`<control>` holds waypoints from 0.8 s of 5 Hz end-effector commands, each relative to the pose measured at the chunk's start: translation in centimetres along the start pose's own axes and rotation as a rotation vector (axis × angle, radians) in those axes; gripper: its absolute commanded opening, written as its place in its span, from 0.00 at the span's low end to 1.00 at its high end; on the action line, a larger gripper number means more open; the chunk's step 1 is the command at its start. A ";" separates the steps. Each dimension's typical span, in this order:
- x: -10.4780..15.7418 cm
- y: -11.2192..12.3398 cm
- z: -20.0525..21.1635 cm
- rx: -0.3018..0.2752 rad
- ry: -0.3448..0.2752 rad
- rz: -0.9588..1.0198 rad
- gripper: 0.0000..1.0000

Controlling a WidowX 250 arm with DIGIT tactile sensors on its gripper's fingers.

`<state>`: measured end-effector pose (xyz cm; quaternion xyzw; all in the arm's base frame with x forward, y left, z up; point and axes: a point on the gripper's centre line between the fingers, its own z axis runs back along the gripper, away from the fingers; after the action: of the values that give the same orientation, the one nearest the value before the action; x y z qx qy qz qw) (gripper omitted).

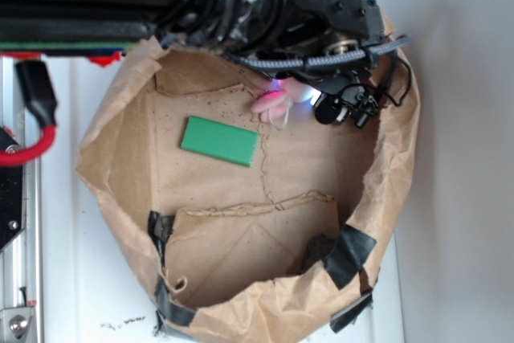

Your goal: Grab the pink bunny.

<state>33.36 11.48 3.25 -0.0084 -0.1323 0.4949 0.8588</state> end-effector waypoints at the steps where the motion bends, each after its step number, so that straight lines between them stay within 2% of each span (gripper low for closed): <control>1: 1.5 2.8 3.1 -0.104 -0.062 -0.115 0.00; 2: -0.4 3.8 5.8 -0.227 -0.092 -0.295 0.00; 3: -4.2 5.0 10.7 -0.294 -0.148 -0.499 0.00; 4: -6.4 4.9 14.4 -0.333 -0.177 -0.638 0.00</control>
<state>22.71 5.19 14.15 -0.0653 -0.2666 0.1724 0.9460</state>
